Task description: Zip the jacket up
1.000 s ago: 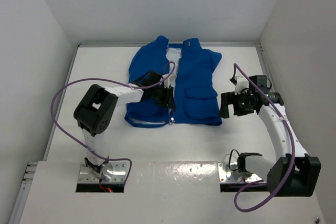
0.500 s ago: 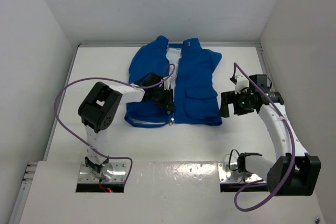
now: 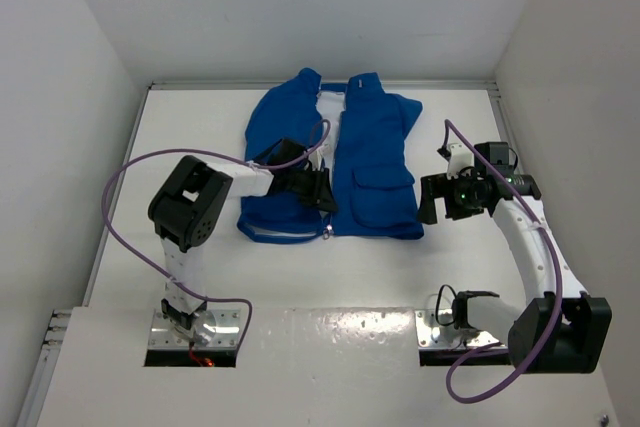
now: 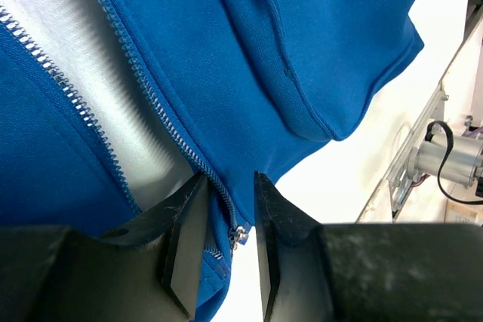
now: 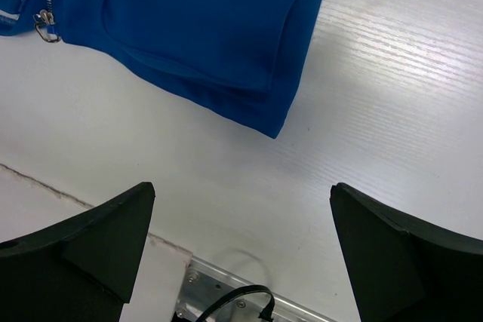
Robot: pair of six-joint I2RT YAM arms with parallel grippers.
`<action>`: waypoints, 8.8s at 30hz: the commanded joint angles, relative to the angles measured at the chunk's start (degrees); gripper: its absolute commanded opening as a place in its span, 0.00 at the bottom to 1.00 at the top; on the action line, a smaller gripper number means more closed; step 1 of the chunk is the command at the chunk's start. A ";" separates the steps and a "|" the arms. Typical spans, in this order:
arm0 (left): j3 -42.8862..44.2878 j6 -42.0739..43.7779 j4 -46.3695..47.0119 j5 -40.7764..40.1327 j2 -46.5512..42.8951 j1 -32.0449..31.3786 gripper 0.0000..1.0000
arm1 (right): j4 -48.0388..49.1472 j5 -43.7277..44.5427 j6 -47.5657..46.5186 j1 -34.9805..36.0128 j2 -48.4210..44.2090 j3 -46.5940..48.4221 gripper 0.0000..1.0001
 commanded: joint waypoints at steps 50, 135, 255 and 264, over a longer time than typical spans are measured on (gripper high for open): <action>-2.55 0.25 4.45 8.56 -0.97 1.30 0.33 | 1.15 -1.61 -0.07 -0.20 -0.18 1.15 1.00; 7.11 -20.40 38.55 20.69 4.65 -6.17 0.08 | 17.32 -20.77 28.23 11.23 13.36 0.89 0.75; 9.93 3.15 -32.90 -38.90 0.43 -9.86 0.40 | 16.62 -13.30 13.03 9.56 11.60 -0.78 0.00; 8.87 4.82 -32.12 -35.57 0.00 -7.40 0.08 | 16.79 -13.30 13.03 9.64 11.78 -0.79 0.00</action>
